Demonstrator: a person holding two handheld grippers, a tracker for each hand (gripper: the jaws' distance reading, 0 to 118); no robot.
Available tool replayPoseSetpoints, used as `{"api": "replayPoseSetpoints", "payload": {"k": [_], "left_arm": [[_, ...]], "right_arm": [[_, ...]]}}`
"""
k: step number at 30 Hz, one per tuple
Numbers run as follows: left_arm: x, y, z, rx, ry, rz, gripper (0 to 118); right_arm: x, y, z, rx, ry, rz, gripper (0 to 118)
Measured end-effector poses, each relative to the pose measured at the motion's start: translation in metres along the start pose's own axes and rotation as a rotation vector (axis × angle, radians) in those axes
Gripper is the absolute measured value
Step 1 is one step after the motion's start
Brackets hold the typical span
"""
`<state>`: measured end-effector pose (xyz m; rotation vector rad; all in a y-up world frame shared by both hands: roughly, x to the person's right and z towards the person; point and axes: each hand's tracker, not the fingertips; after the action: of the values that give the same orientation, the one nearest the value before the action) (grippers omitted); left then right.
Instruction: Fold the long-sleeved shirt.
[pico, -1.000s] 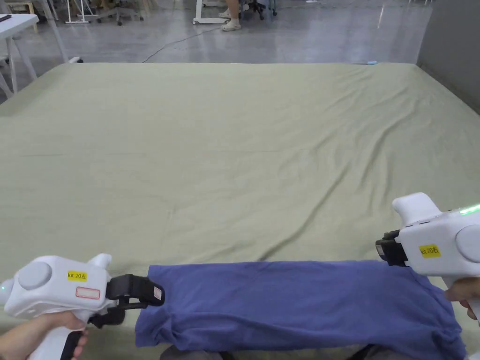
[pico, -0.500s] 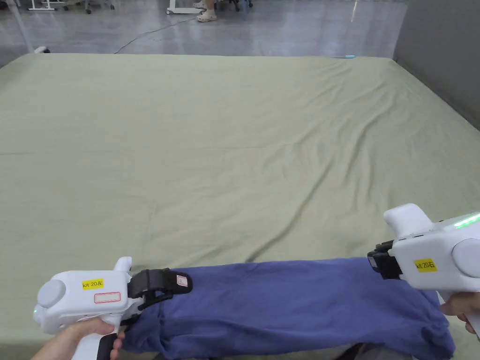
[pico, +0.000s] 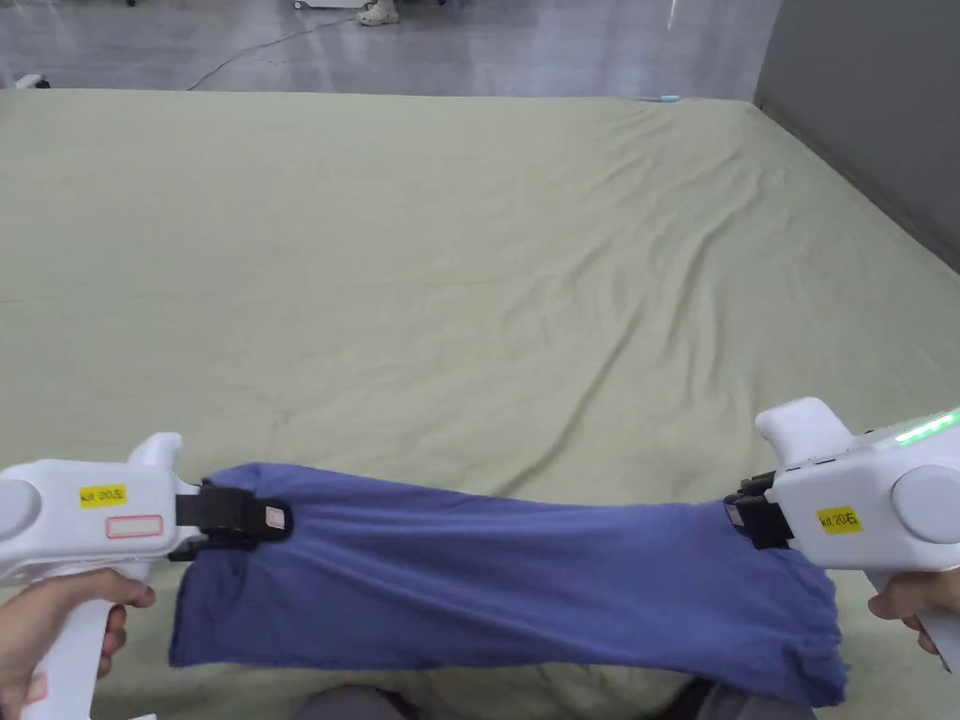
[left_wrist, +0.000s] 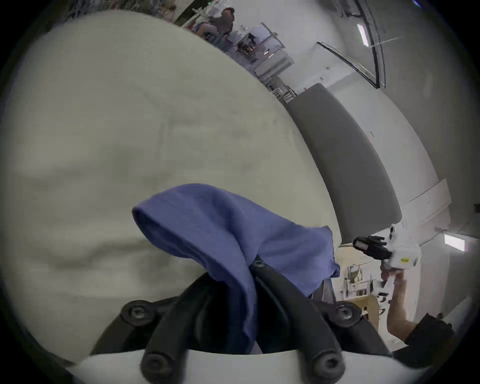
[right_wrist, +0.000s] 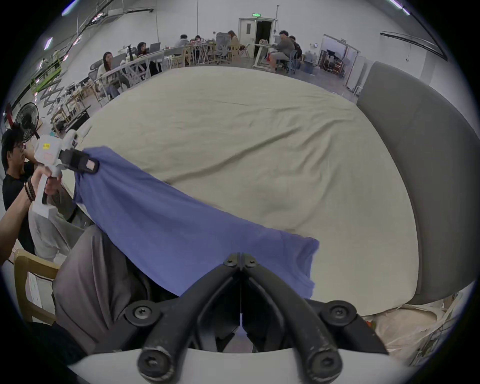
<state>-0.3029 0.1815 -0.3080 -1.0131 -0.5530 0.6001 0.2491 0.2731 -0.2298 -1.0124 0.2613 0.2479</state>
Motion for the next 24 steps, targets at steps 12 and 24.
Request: {"api": "replayPoseSetpoints", "payload": {"k": [12,24], "left_arm": [[-0.059,0.041,0.105,0.064,0.405,0.131,0],[0.152,-0.003,-0.017,-0.152,-0.034,-0.07,0]], "right_arm": [[-0.015,0.021,-0.022,0.015,0.06,0.027,0],[-0.009,0.022,-0.018,0.065,0.097,0.045,0]]}}
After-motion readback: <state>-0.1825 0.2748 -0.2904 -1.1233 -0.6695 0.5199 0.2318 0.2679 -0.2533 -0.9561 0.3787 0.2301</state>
